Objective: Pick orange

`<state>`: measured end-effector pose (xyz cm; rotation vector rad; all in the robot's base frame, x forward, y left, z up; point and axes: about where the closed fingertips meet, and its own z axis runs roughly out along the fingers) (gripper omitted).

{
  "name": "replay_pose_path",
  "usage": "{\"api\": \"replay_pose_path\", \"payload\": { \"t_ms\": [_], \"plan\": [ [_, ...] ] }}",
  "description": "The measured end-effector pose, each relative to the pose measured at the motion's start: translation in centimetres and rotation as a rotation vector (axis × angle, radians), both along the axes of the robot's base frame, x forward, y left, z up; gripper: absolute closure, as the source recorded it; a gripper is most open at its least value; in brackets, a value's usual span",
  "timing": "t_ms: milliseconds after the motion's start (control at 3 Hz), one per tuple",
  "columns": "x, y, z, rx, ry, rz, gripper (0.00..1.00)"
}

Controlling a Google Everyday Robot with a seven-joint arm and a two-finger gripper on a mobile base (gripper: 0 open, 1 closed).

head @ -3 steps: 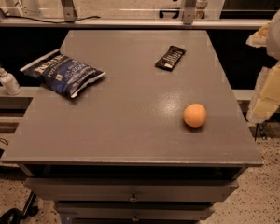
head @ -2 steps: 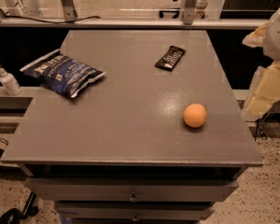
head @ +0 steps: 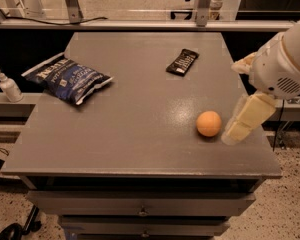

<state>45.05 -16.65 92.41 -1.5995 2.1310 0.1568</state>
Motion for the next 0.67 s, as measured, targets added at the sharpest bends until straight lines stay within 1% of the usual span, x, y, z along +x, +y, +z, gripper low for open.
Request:
{"api": "replay_pose_path", "payload": {
  "t_ms": [333, 667],
  "plan": [
    [0.2, 1.4, -3.5, 0.052, 0.033, -0.003, 0.0],
    [0.6, 2.2, -6.5, 0.081, 0.061, -0.008, 0.0]
  ]
}}
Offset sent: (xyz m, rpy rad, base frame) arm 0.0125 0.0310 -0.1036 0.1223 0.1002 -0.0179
